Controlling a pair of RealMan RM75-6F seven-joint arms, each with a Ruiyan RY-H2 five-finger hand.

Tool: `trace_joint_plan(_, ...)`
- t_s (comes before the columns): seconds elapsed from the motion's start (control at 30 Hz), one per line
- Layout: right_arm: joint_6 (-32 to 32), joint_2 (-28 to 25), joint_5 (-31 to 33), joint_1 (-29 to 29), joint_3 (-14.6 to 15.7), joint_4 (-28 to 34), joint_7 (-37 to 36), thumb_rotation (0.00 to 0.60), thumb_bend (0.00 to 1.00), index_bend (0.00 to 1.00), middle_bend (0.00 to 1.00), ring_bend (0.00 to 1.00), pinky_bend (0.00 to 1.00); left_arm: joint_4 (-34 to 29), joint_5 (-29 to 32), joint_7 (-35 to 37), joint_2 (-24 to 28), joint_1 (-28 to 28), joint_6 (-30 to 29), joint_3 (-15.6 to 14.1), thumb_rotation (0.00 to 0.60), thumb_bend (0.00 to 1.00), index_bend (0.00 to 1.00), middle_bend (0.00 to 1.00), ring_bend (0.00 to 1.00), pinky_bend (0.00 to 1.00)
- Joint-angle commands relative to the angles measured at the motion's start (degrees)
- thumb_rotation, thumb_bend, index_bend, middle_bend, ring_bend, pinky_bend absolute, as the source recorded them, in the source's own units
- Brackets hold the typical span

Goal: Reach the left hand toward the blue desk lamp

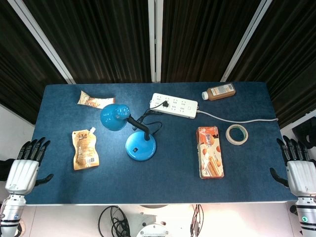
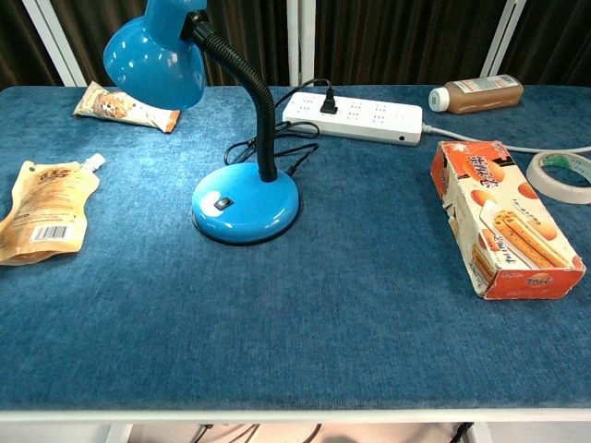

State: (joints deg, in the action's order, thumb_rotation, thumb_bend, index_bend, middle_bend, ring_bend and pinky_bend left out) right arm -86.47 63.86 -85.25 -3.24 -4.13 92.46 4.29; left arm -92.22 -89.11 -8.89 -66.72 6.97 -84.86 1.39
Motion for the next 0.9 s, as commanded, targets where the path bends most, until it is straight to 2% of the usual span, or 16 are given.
trace_joint_plan(0.03, -0.2, -0.1, 0.1, 0.1, -0.1, -0.1, -0.1, 0.600, 0.21, 0.00, 0.00, 0.00, 0.00, 0.0, 0.1, 0.4, 0.0, 0.0, 0.1, 0.0, 0.600, 0.00, 0.01, 0.00, 0.00, 0.07)
trace_joint_plan(0.5, -0.4, -0.3, 0.3, 0.4, -0.2, -0.3, -0.9, 0.600, 0.21, 0.00, 0.00, 0.00, 0.00, -1.6, -0.7, 1.4, 0.9, 0.5, 0.6, -0.3, 0.600, 0.00, 0.01, 0.00, 0.00, 0.10)
trace_joint_plan(0.6, -0.4, -0.4, 0.5, 0.4, -0.5, -0.2, -1.1, 0.600, 0.21, 0.00, 0.00, 0.00, 0.00, -1.6, -1.7, 2.1, 0.6, 1.4, 1.6, -0.6, 0.600, 0.00, 0.02, 0.08, 0.03, 0.22)
trace_joint_plan(0.73, -0.5, -0.6, 0.6, 0.4, -0.6, -0.2, -1.4, 0.600, 0.21, 0.00, 0.00, 0.00, 0.00, -0.7, -4.2, 3.2, -1.2, 3.9, 4.5, -1.0, 0.600, 0.05, 0.05, 0.26, 0.19, 0.39)
trace_joint_plan(0.83, -0.5, -0.6, 0.7, 0.5, -0.6, -0.3, -1.7, 0.600, 0.21, 0.00, 0.00, 0.00, 0.00, -0.8, -6.1, 2.1, -3.0, 6.6, 7.2, -0.9, 0.600, 0.07, 0.06, 0.32, 0.26, 0.44)
trace_joint_plan(0.9, -0.6, -0.7, 0.7, 0.5, -0.6, -0.2, -1.8, 0.600, 0.21, 0.00, 0.00, 0.00, 0.00, -1.4, -6.9, 1.1, -4.3, 8.6, 9.4, -0.5, 0.600, 0.07, 0.06, 0.32, 0.26, 0.44)
